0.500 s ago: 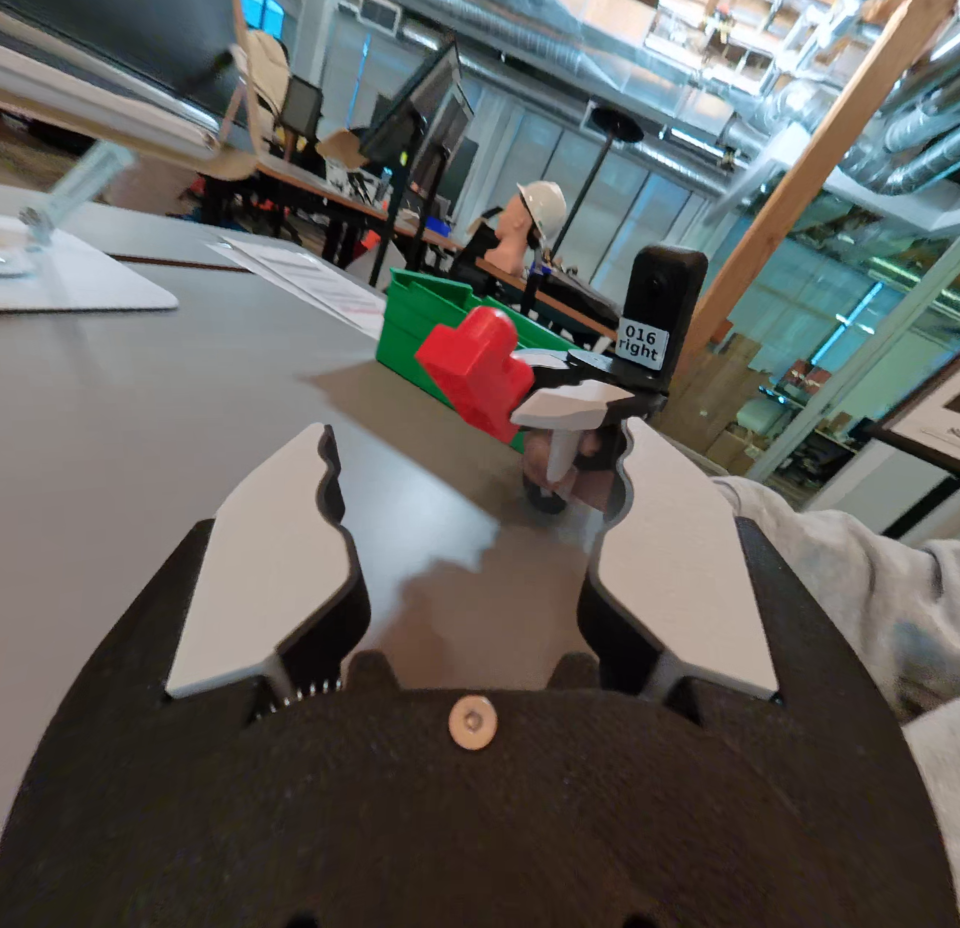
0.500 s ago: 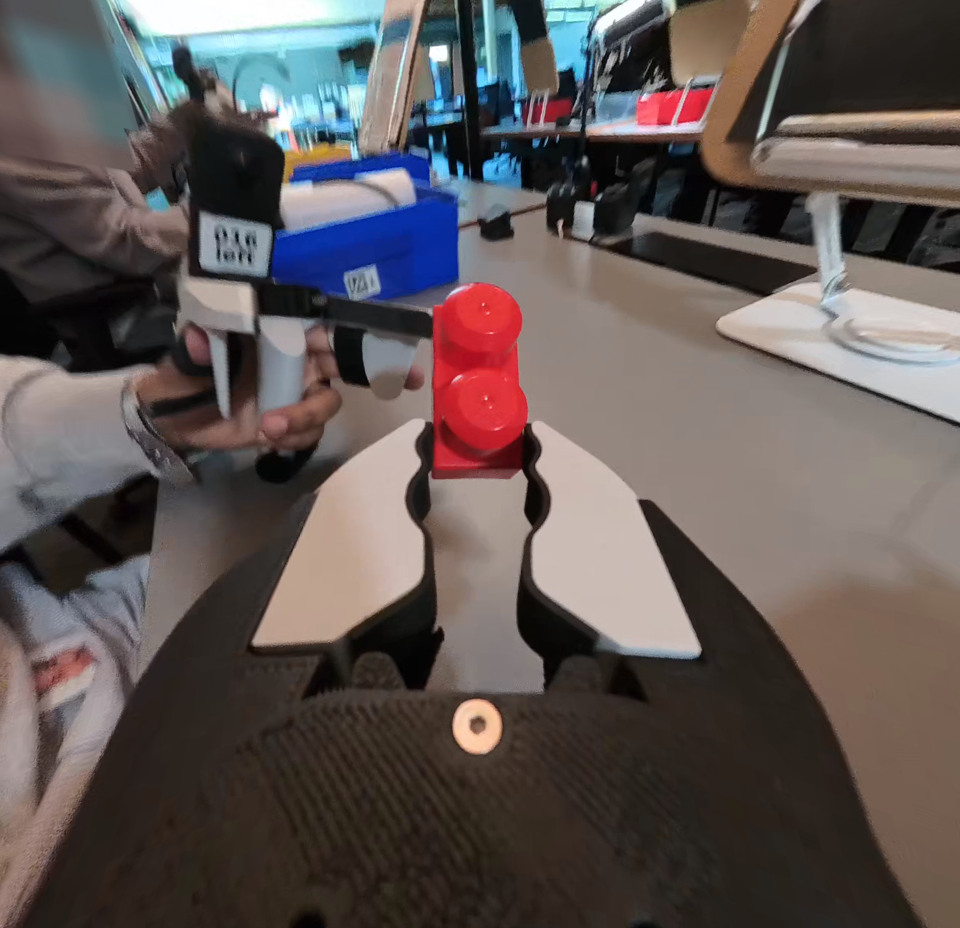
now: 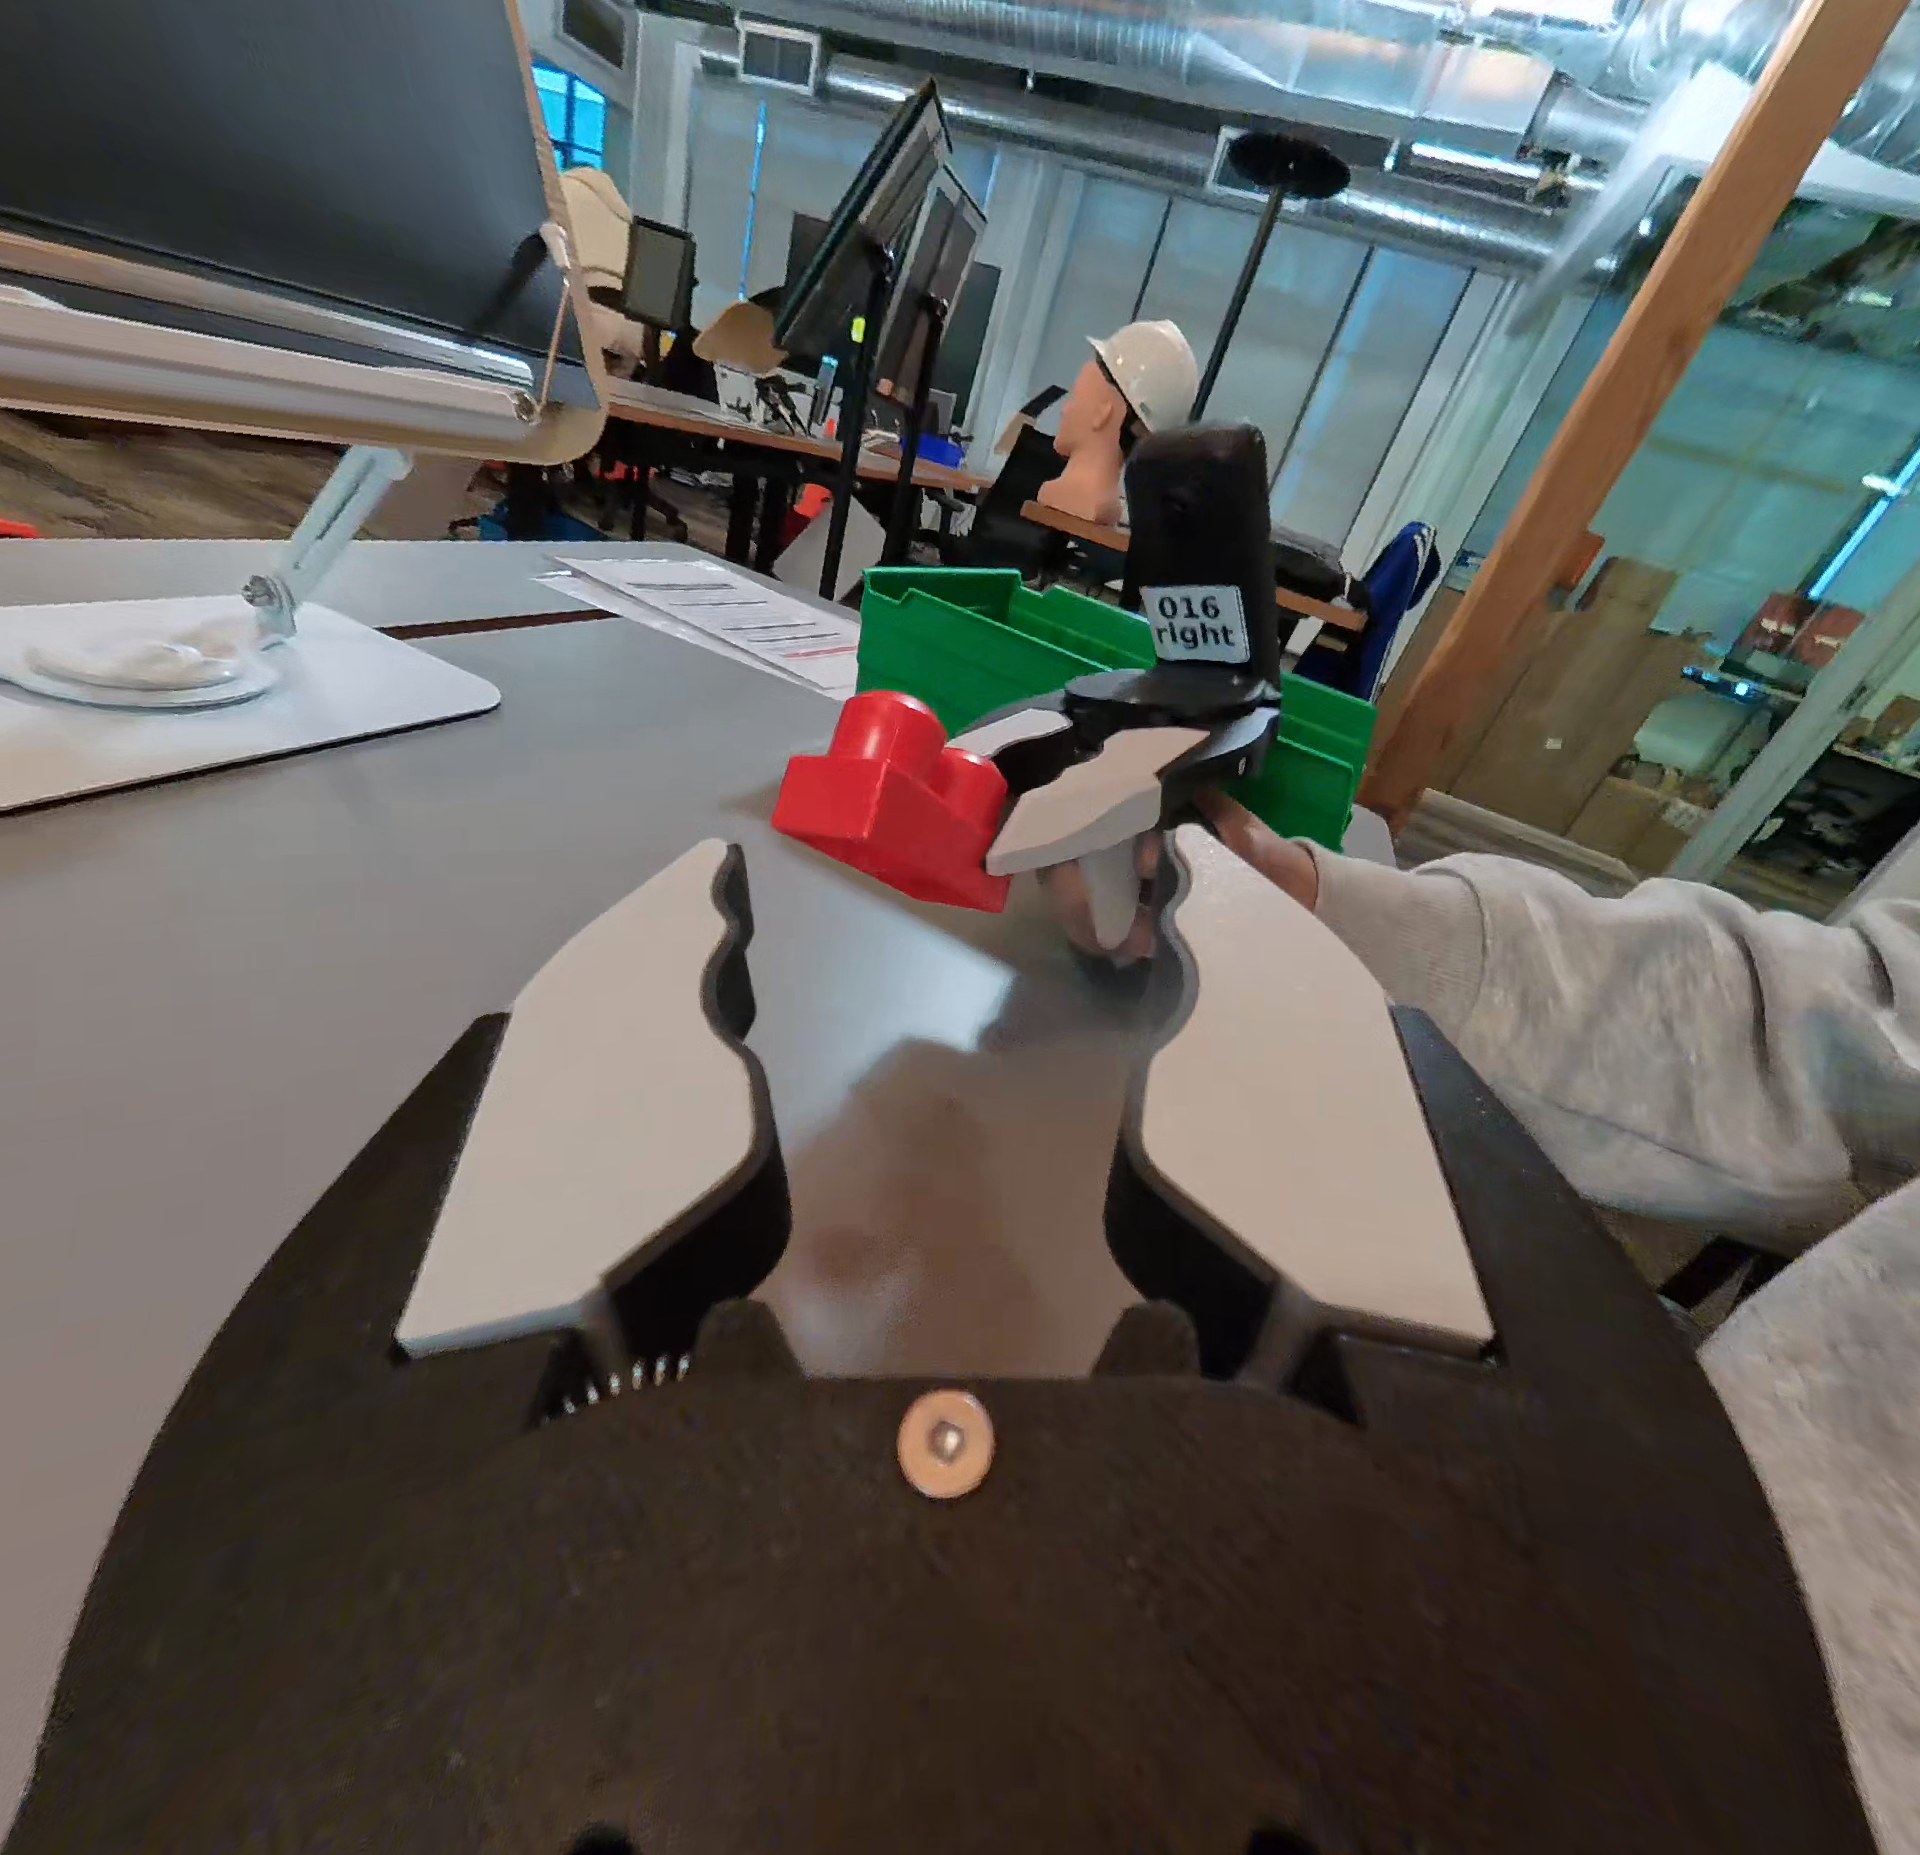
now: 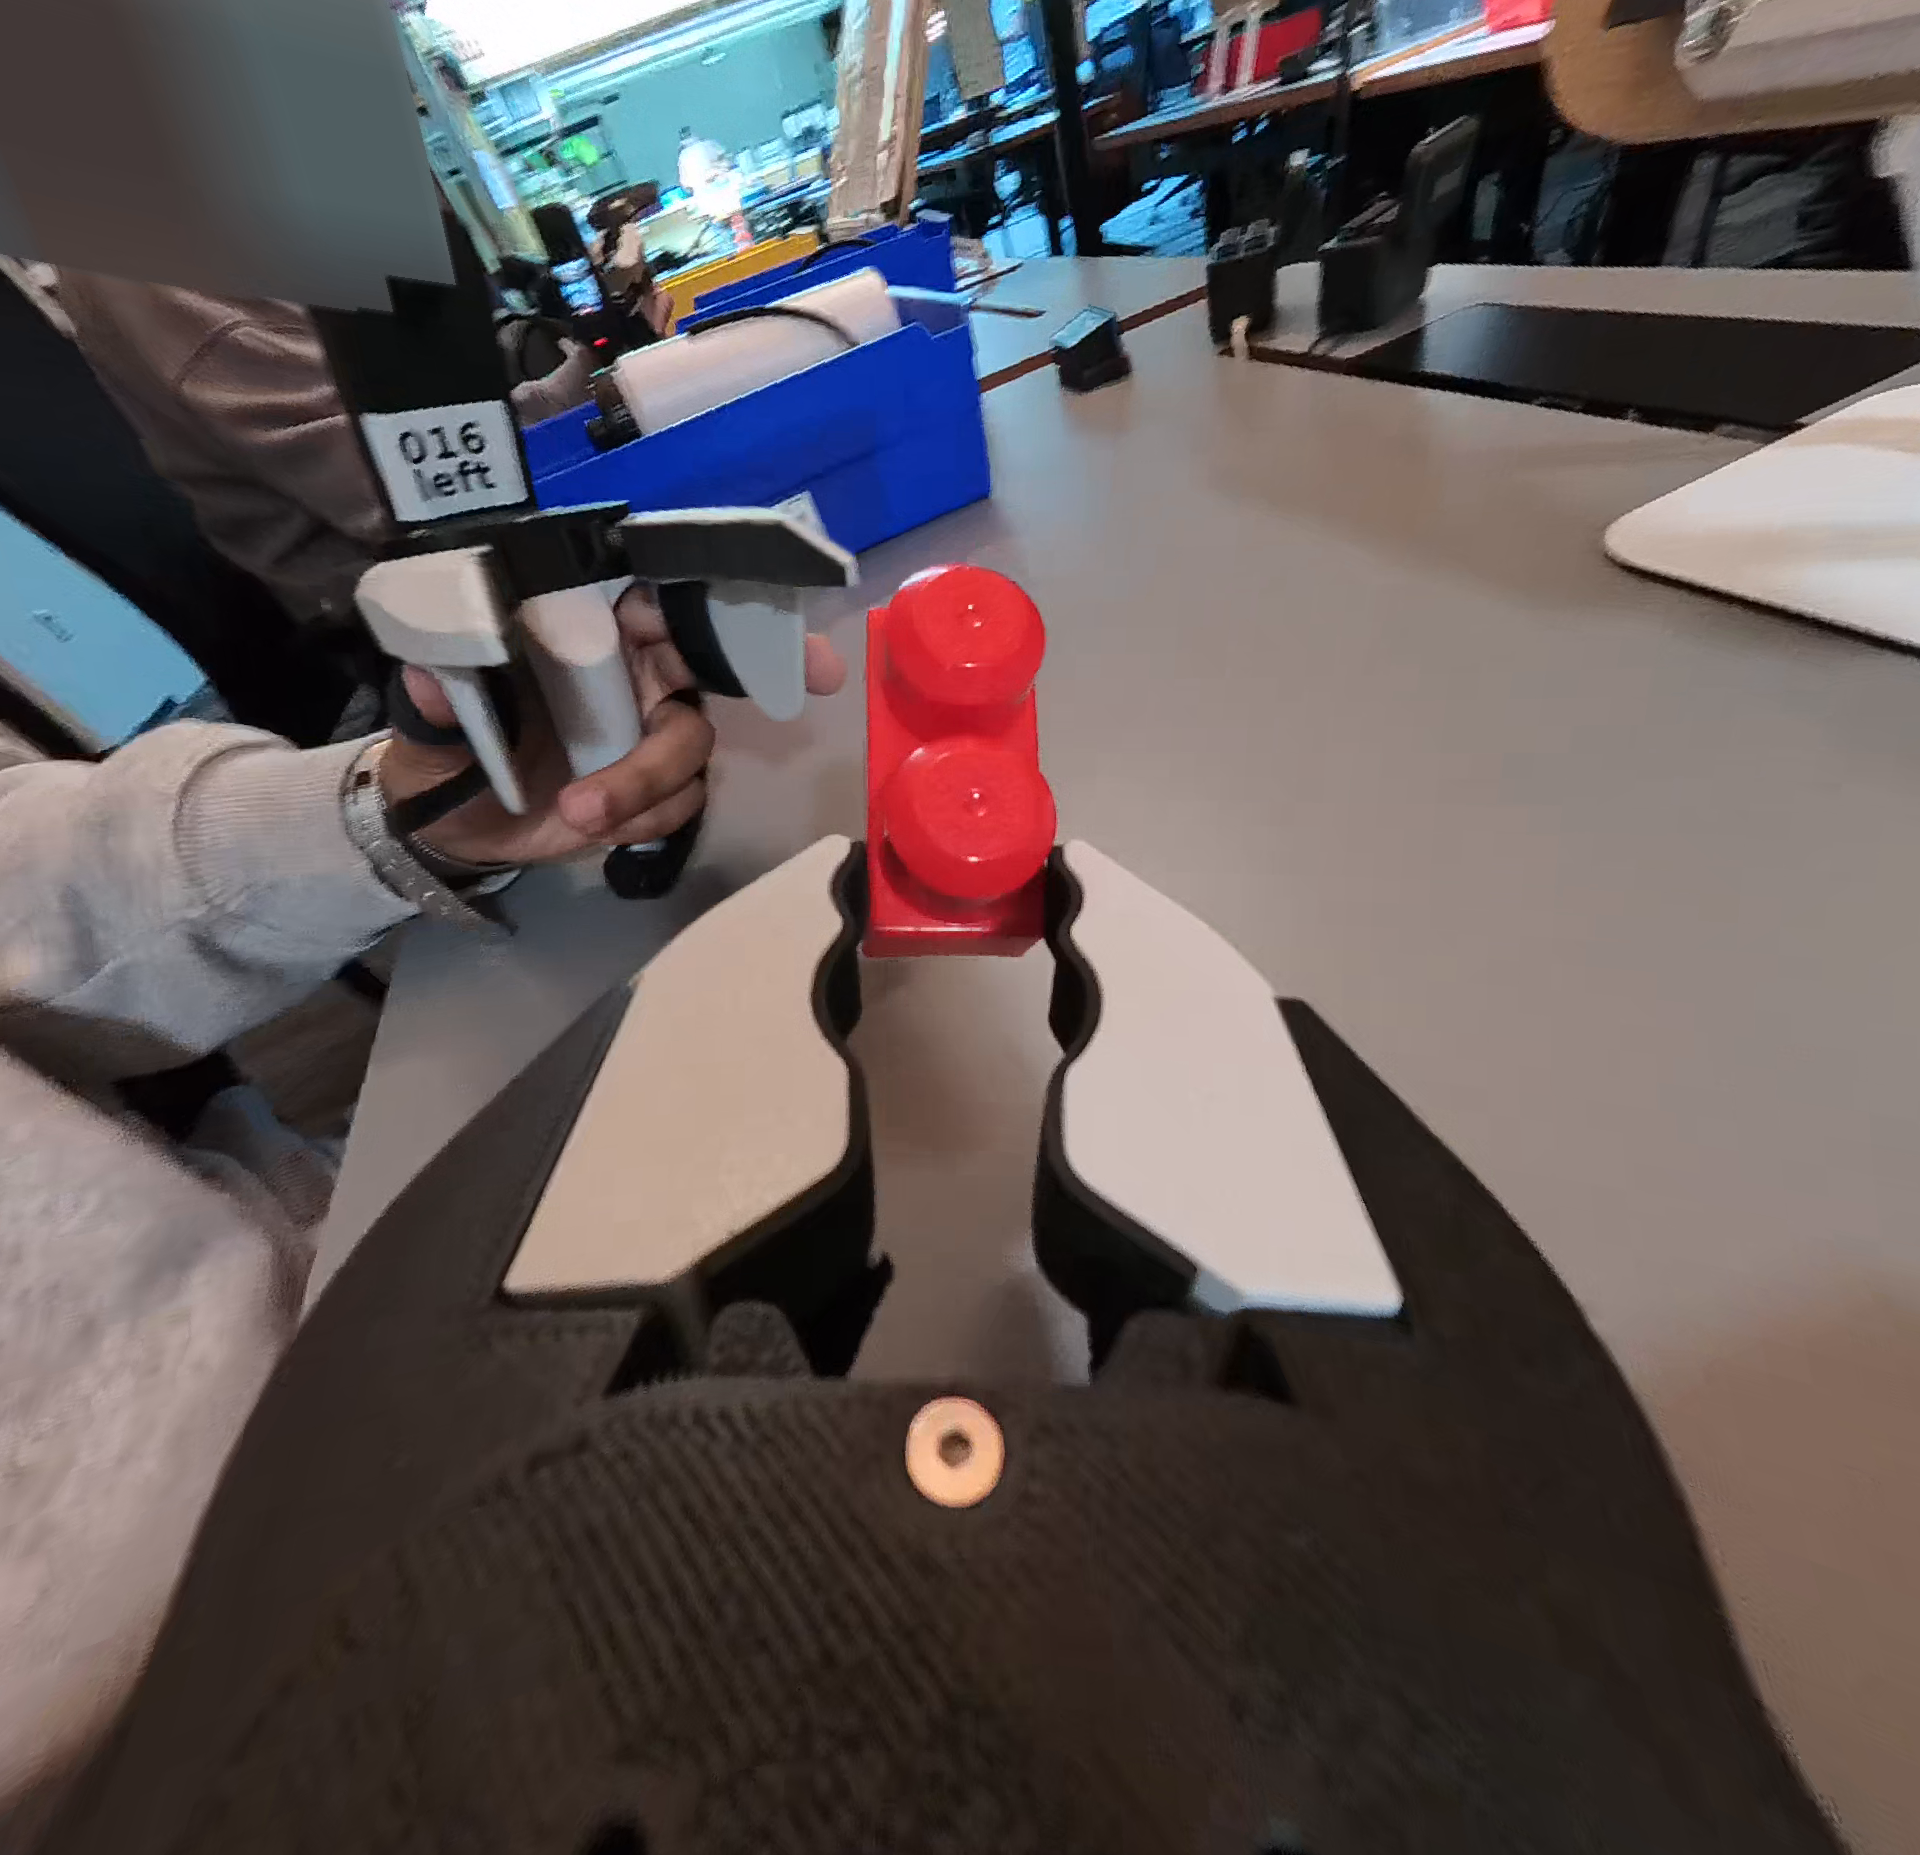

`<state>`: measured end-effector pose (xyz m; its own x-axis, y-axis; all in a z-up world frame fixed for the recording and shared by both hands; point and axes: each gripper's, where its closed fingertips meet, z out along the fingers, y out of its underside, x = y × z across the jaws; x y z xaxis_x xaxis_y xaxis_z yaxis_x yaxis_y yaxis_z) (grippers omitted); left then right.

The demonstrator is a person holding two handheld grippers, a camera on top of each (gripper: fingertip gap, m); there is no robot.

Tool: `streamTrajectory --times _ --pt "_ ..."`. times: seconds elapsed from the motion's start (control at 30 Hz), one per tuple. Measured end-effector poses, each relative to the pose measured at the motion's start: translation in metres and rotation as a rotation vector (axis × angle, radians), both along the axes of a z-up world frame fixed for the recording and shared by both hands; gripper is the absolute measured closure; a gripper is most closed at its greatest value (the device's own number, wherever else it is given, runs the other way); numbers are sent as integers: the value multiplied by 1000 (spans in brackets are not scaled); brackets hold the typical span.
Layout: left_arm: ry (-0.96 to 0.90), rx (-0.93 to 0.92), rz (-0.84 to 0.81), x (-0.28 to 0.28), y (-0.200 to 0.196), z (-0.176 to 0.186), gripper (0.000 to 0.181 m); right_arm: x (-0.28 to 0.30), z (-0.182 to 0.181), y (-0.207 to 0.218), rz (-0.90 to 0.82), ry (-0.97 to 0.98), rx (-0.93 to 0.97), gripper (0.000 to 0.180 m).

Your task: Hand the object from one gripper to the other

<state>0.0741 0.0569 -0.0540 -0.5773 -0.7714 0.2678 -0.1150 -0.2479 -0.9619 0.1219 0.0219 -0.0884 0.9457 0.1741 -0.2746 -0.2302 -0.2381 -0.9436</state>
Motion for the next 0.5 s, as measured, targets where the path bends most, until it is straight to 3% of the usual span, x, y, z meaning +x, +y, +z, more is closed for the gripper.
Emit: streamTrajectory --times 0.1,0.2,0.37,0.5 --pt "36 140 -32 -2 -9 -16 117 -17 -5 1 111 -19 -34 146" --pt "45 290 -25 -4 -10 -28 117 -31 -12 1 182 -80 -77 146" --pt "81 248 -77 -7 -9 -30 117 -49 -42 6 256 -184 -255 146" --pt "82 264 -57 -9 -1 -30 117 -47 -39 5 247 -167 -230 146"
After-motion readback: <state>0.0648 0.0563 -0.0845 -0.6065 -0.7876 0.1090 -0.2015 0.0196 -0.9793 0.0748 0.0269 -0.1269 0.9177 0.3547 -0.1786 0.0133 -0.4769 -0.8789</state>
